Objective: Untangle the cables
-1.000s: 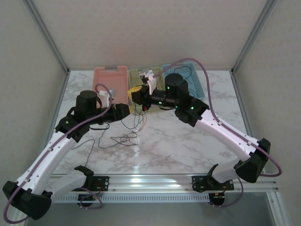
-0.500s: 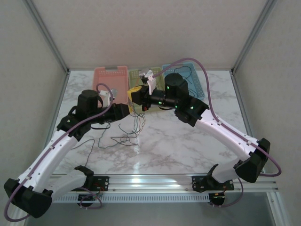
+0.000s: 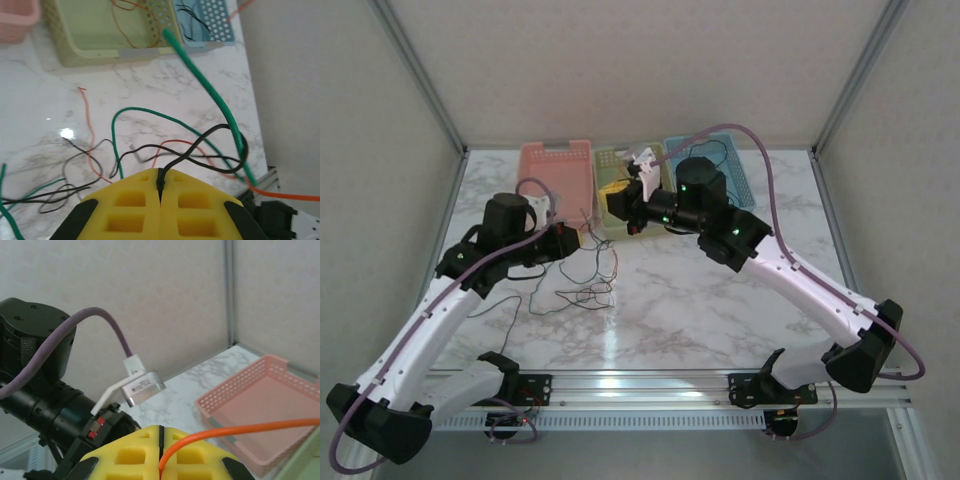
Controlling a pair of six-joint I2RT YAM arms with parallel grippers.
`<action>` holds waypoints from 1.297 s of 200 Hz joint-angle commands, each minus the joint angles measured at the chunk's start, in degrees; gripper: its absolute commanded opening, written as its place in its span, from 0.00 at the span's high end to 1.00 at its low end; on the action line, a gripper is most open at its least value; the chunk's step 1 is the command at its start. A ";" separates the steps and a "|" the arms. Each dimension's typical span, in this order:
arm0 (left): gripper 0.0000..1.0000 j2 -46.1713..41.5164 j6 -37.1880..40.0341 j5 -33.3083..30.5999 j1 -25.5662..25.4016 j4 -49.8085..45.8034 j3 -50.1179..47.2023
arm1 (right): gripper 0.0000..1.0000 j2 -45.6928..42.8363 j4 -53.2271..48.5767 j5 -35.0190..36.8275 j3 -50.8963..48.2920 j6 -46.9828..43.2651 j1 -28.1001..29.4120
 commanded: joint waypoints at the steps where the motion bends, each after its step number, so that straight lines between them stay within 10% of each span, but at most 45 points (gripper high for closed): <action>1: 1.00 -2.17 6.13 -6.94 5.45 -9.90 0.55 | 1.00 -7.05 -2.04 10.76 -1.67 -6.07 -0.30; 60: 1.00 -5.72 13.90 -14.59 15.48 -18.78 1.52 | 1.00 -23.15 -7.82 31.53 -10.86 -12.36 -6.55; 133: 1.00 -6.08 14.21 -8.36 17.66 -17.02 -0.34 | 1.00 -26.79 -9.48 21.51 -13.38 -10.08 -10.69; 259: 1.00 -4.33 15.73 -14.33 18.81 -16.28 -0.72 | 1.00 -23.43 -5.84 24.92 15.84 -14.98 -10.66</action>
